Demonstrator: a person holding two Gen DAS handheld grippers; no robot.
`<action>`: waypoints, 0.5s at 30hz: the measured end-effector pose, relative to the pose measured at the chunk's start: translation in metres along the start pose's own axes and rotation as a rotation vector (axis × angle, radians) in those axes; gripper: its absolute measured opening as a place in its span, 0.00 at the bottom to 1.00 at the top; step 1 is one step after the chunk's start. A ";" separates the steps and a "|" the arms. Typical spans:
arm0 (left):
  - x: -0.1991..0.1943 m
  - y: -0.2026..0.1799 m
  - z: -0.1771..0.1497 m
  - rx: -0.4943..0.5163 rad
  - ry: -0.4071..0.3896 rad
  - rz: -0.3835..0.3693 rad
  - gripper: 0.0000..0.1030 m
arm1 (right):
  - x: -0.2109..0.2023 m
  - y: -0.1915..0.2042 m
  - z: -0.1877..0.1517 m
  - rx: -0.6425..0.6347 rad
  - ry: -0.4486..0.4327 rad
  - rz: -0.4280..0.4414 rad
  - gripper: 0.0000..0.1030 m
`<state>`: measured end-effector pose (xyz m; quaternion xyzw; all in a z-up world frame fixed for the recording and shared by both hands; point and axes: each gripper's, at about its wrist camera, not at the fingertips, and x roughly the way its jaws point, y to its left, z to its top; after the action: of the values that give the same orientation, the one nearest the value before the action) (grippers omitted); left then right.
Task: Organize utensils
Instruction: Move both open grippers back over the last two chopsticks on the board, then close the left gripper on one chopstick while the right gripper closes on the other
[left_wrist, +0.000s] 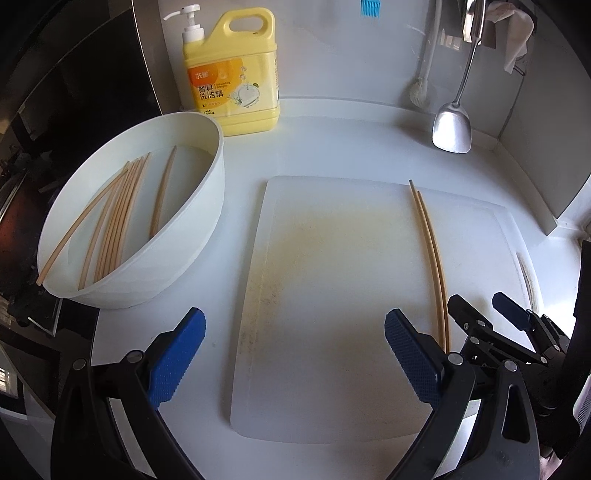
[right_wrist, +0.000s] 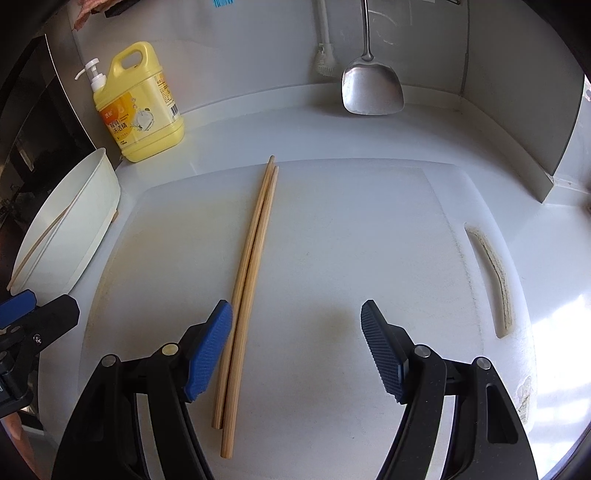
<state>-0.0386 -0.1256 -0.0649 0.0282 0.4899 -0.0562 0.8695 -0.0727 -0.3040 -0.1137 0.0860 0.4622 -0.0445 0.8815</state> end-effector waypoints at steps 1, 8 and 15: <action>0.001 0.000 0.000 0.002 0.001 -0.002 0.93 | 0.001 0.000 -0.001 -0.002 -0.002 -0.010 0.67; 0.008 0.000 0.000 0.009 0.018 -0.018 0.93 | 0.003 0.001 -0.004 -0.019 -0.006 -0.042 0.67; 0.009 0.001 0.000 0.012 0.018 -0.020 0.93 | 0.001 0.013 -0.007 -0.084 -0.014 -0.079 0.67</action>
<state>-0.0344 -0.1255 -0.0726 0.0292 0.4977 -0.0675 0.8642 -0.0762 -0.2900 -0.1172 0.0304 0.4604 -0.0606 0.8851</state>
